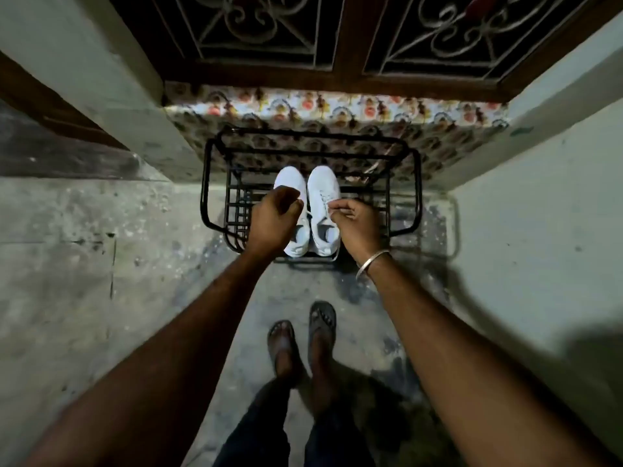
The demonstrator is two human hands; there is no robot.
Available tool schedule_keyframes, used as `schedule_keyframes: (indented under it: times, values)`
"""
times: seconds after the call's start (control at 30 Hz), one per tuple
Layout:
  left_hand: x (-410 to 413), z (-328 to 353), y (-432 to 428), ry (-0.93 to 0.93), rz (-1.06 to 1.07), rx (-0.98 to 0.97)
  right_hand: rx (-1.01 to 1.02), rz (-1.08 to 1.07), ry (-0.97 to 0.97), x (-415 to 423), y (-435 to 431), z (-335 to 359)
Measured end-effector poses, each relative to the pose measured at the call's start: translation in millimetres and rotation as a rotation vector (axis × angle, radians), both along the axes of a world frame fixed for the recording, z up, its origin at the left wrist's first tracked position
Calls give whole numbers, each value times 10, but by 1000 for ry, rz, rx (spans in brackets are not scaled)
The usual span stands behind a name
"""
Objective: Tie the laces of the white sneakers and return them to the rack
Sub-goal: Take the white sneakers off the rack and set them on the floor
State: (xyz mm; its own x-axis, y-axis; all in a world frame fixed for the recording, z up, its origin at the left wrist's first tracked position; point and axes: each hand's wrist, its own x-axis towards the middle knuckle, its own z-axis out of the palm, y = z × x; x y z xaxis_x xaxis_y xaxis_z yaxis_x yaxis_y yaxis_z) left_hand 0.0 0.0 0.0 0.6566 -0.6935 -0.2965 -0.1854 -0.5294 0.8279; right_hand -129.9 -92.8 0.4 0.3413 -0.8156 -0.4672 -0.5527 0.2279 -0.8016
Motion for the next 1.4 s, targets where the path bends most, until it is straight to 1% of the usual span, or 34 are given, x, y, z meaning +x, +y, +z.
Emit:
schedule_keyframes:
  times: [0.13, 0.3, 0.5, 0.6, 0.7, 0.77, 0.83, 0.9, 0.97, 1.03, 1.07, 1.13, 1.27, 1.4]
  values:
    - [42, -649, -70, 27, 38, 108, 61, -42, 97, 93, -163, -699]
    - [-12, -1400, -118, 28, 54, 195, 76, -93, 194, 102, -264, -1422]
    - [-106, -1812, -185, -43, 43, 239, 115, -68, 299, 78, -309, -1997]
    - [-150, -1864, -214, -72, 61, 239, 184, -34, 287, 109, -321, -2107]
    - [-175, -1995, -165, -61, 174, 207, 193, -38, 282, 142, -307, -2135]
    - [-189, -2117, -117, -72, 224, 239, 210, -35, 281, 142, -292, -2135]
    - [-220, -2221, -91, -40, 274, 312, 232, -18, 289, 121, -272, -2174]
    - [-255, -2279, -117, 39, 340, 372, 254, -20, 300, 104, -246, -2213]
    - [-274, -2321, -150, 194, 398, 417, 276, -44, 314, 118, -221, -2229]
    - [-290, -2310, -171, 361, 455, 383, 278, -85, 303, 144, -209, -2235]
    - [-284, -2317, -178, 370, 465, 370, 265, -103, 294, 155, -207, -2235]
    - [-273, -2305, -178, 324, 462, 372, 255, -129, 271, 160, -195, -2227]
    - [-309, -2247, -129, 298, 485, 384, 279, -175, 247, 112, -108, -2192]
    - [-426, -2175, 79, 201, 441, 397, 288, -169, 262, 2, 88, -2141]
